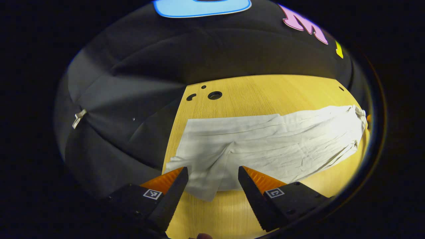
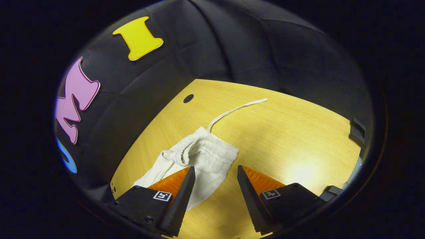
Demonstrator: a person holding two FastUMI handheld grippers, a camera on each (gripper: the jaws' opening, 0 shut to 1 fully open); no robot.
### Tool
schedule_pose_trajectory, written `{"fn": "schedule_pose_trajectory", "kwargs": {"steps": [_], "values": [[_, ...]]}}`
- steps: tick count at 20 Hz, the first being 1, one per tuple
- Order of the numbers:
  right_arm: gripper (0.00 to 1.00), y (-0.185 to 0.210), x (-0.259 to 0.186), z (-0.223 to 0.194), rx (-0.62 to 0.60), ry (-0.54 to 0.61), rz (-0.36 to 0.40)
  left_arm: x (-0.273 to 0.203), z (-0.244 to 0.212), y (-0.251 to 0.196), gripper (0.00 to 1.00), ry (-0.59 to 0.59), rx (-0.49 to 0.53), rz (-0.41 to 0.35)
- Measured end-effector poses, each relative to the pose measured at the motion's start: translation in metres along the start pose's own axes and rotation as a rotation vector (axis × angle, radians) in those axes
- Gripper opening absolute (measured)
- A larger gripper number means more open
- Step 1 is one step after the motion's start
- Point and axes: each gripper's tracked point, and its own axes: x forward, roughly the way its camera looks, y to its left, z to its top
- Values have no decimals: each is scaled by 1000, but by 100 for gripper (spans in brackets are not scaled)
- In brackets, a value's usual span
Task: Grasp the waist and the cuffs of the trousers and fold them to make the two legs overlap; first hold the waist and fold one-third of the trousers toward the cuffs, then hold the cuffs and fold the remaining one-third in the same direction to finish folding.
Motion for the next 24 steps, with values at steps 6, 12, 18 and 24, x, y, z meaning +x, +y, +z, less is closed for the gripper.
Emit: {"fn": "schedule_pose_trajectory", "kwargs": {"steps": [6,12,18,24], "values": [[82,5,38,2,60,7,-2,-14,-33,-4,98,28,-204,-55],[18,-8,48,1,114,31,-28,-7,-67,-21,96,124,-458,-118],[11,-5,49,0,101,33,-19,-1,-65,-53,96,197,-925,-240],[11,-6,49,0,81,35,6,39,-27,-32,89,102,-969,-170]]}}
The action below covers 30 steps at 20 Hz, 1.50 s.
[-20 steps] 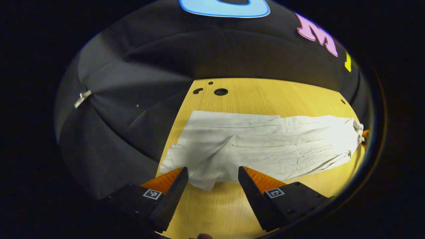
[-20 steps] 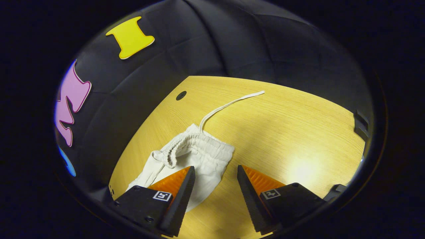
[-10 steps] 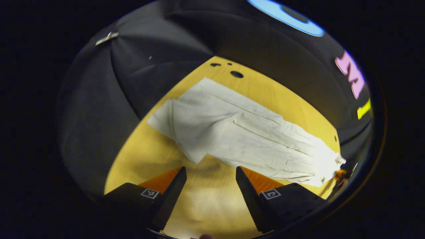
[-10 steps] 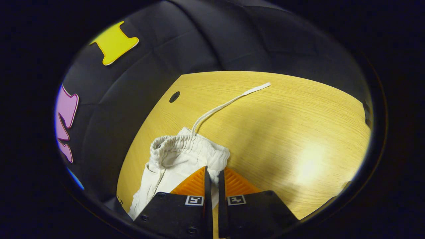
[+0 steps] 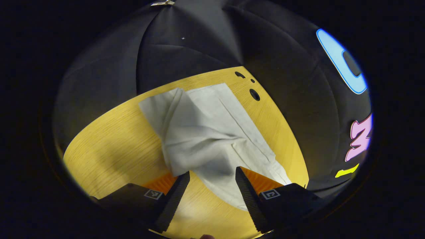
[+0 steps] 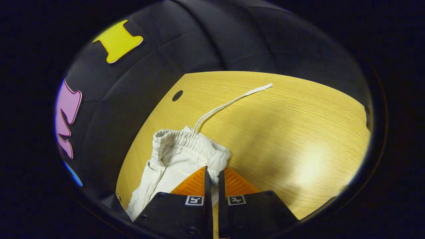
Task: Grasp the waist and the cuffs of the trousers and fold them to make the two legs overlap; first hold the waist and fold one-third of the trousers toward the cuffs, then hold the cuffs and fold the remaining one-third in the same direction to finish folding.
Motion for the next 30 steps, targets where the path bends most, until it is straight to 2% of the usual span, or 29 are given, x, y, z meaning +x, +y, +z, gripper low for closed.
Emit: {"fn": "schedule_pose_trajectory", "kwargs": {"steps": [3,5,7,9,10,12,15,22,26,30], "values": [[11,0,0,1,-8,4,15,14,17,-4,90,-48,57,71],[11,0,1,1,-19,1,23,24,22,4,85,-84,137,193],[11,-1,2,0,-26,2,28,30,26,6,51,-97,185,250],[11,-1,1,1,-29,1,35,32,27,0,17,-111,141,232],[11,0,-2,3,-30,-7,40,31,25,0,8,-111,117,214],[11,1,-9,11,-29,-36,68,33,22,1,7,-96,52,172],[11,1,-19,20,-21,-58,82,30,10,1,7,-75,14,130],[11,8,-60,49,-54,-138,136,53,-13,-6,7,-31,81,104],[11,28,-103,56,-186,-192,199,63,-25,-9,7,-14,111,92],[11,84,-139,41,-343,-216,304,69,-26,-10,7,5,114,78]]}}
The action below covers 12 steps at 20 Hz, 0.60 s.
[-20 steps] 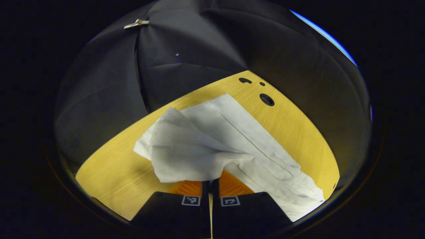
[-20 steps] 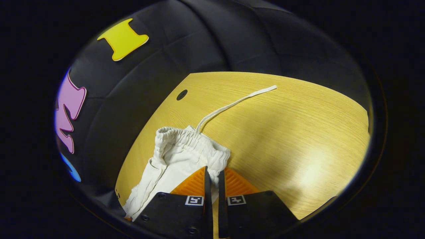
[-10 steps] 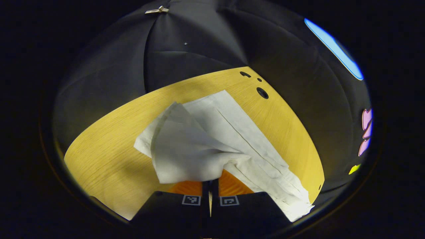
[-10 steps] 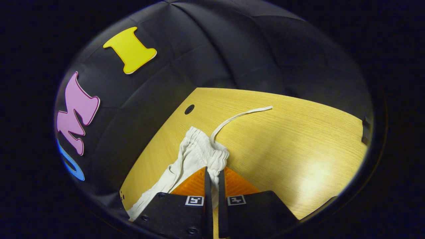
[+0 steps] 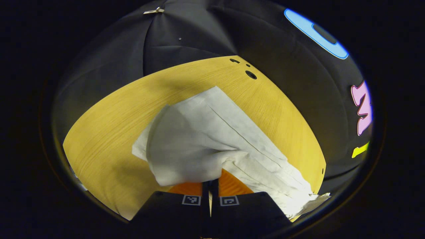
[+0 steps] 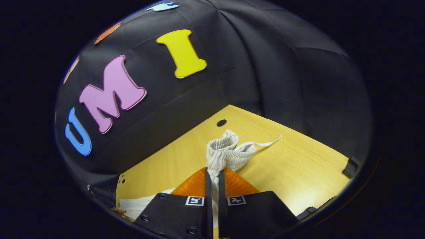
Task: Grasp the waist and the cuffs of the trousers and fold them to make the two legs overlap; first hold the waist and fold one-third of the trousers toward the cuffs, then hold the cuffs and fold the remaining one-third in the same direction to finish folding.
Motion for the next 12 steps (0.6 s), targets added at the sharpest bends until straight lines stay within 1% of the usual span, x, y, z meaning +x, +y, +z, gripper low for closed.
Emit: {"fn": "schedule_pose_trajectory", "kwargs": {"steps": [3,7,9,12], "values": [[11,56,-15,-12,-106,2,101,-3,2,1,7,11,-2,-3],[11,135,-17,-40,-225,34,235,-1,2,0,7,19,-16,-12],[11,170,-16,-67,-280,75,298,0,1,1,7,21,-18,-17],[11,209,-11,-122,-346,169,372,1,0,0,6,25,-8,-20]]}}
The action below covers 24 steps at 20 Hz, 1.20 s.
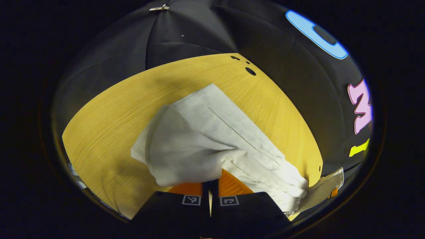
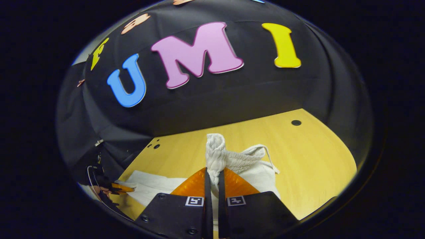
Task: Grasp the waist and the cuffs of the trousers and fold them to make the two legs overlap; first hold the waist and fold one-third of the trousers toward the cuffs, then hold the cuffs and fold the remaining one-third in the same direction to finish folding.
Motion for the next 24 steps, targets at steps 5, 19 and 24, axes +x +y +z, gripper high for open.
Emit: {"fn": "schedule_pose_trajectory", "kwargs": {"steps": [5,19,24], "values": [[11,29,28,-87,-62,190,38,0,1,0,7,4,11,-1],[62,80,-20,-106,255,344,305,-2,4,2,7,-4,-12,0],[61,16,-50,-96,294,301,183,-20,26,-21,6,-64,-112,-58]]}}
